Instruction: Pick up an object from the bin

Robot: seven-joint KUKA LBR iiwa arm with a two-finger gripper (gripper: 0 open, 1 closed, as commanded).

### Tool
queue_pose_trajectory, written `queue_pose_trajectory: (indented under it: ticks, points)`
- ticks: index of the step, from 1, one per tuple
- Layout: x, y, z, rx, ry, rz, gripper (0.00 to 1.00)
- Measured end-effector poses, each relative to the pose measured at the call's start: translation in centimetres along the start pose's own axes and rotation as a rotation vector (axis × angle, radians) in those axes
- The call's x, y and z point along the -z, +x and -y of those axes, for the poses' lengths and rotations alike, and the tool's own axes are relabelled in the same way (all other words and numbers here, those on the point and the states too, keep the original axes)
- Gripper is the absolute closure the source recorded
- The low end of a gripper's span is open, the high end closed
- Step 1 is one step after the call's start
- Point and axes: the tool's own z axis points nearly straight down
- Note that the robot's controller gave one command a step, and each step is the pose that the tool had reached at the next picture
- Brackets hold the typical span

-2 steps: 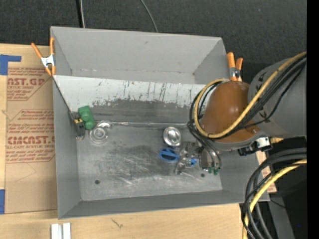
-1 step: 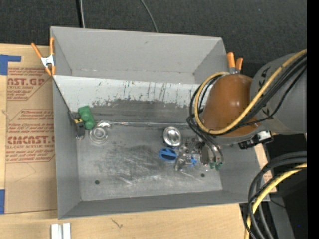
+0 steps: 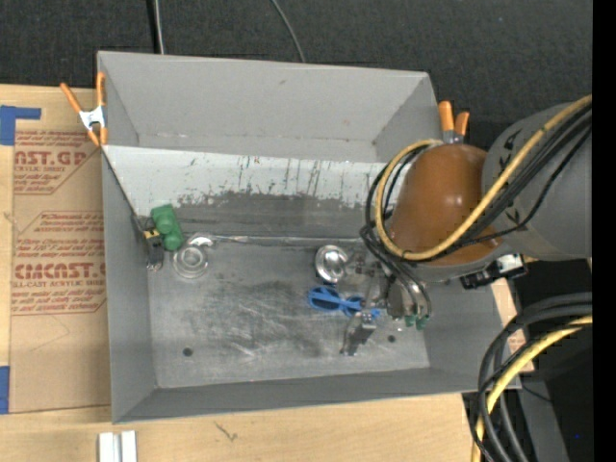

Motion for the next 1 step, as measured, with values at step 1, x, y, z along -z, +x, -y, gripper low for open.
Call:
queue_pose_trajectory:
  ticks: [1]
  points:
    - [-6.37, -4.81, 5.73, -0.055, 0.0, 0.007, 0.0]
